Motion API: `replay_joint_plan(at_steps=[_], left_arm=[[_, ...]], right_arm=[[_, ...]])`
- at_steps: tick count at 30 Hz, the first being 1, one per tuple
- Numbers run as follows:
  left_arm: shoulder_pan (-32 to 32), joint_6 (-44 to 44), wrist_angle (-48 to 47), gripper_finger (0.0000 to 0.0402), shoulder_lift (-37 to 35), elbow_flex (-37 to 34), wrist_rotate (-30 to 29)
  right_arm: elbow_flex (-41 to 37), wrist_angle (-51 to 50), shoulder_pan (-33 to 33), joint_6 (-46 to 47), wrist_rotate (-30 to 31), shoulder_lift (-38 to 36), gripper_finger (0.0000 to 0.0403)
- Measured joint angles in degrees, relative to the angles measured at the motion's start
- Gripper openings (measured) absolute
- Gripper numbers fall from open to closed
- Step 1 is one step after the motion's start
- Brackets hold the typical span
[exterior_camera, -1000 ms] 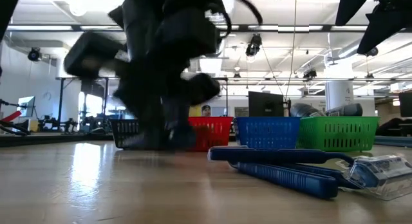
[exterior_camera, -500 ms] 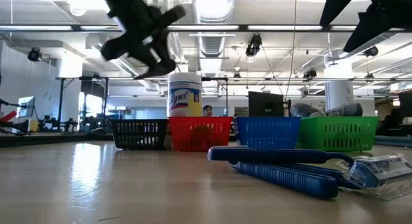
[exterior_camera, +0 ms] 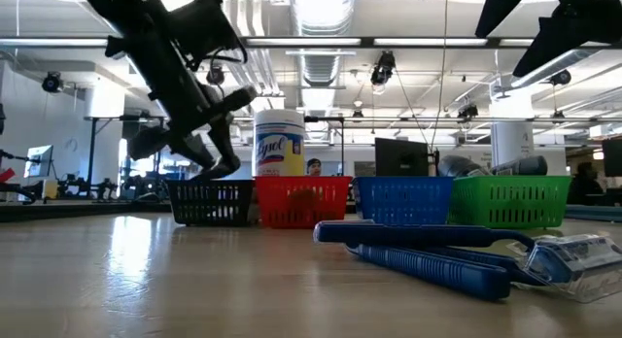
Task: Pick & Place Travel size toiletries
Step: Put the blue shave cream into the black basket, then put the blue razor into the blue basket
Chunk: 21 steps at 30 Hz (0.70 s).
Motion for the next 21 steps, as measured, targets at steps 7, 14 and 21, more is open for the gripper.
replay_joint_plan(at_steps=[7,14,21], left_arm=[[0.0,2.0,0.3,0.0161,0.3,1.2,-3.2],[-0.3,4.2,0.1,0.0228,-0.1,3.4,-1.4],[-4.7,11.2,0.2,0.0240,-1.2,7.5,-0.1]], right_arm=[[0.0,0.1,0.0,0.1,0.0,0.0,0.0364],[0.0,0.1,0.0,0.1,-0.2,0.0,0.0364],[0.0,3.5,0.2,-2.8,-4.2,0.3,0.0364]])
